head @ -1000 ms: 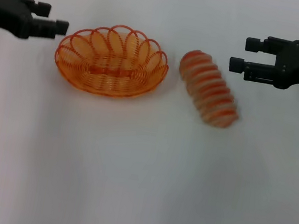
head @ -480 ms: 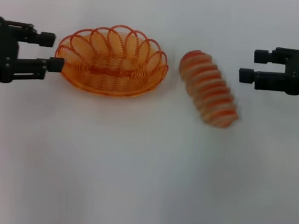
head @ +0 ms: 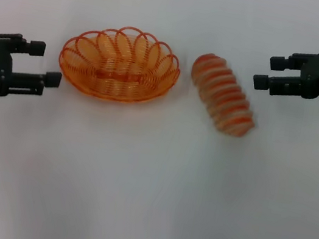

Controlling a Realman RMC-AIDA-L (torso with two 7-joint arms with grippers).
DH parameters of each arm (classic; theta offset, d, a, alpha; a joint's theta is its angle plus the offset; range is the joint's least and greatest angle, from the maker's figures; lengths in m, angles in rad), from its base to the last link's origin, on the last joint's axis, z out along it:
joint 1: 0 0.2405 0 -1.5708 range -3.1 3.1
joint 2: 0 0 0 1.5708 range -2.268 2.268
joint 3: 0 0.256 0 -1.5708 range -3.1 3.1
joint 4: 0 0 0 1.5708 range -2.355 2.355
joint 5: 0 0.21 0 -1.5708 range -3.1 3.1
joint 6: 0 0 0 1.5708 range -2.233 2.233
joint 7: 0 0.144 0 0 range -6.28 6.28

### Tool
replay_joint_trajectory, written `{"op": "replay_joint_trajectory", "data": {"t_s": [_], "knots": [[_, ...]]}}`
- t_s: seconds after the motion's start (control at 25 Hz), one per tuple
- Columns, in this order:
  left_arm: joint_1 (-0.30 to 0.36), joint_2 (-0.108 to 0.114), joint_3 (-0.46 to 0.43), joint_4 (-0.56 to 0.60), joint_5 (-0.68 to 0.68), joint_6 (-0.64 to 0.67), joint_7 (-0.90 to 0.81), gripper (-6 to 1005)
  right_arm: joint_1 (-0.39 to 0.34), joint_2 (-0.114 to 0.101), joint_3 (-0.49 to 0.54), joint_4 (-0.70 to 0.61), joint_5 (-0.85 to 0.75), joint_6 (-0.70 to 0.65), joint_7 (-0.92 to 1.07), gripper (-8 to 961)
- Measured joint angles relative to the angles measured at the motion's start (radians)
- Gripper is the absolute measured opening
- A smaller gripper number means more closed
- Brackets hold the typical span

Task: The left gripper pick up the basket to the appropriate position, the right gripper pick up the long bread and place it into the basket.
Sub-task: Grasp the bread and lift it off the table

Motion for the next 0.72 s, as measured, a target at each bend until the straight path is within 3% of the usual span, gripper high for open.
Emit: {"op": "replay_joint_trajectory", "data": {"t_s": [0.2,0.36,0.72], "knots": [[0.001,-0.009,0.006,-0.011,0.024,-0.031,0.0,740,0.023,0.002,-0.001,-0.04,-0.044,0.001,0.045,690],[-0.004,-0.014,0.015,-0.033,0.046,-0.062,0.0,860,0.065,-0.013,-0.004,-0.052,-0.078,-0.013,0.102,683],[-0.011,-0.025,0.02,-0.027,0.073,-0.075,-0.008,860,0.261,-0.019,-0.015,-0.122,-0.325,-0.074,0.389,668]]}}
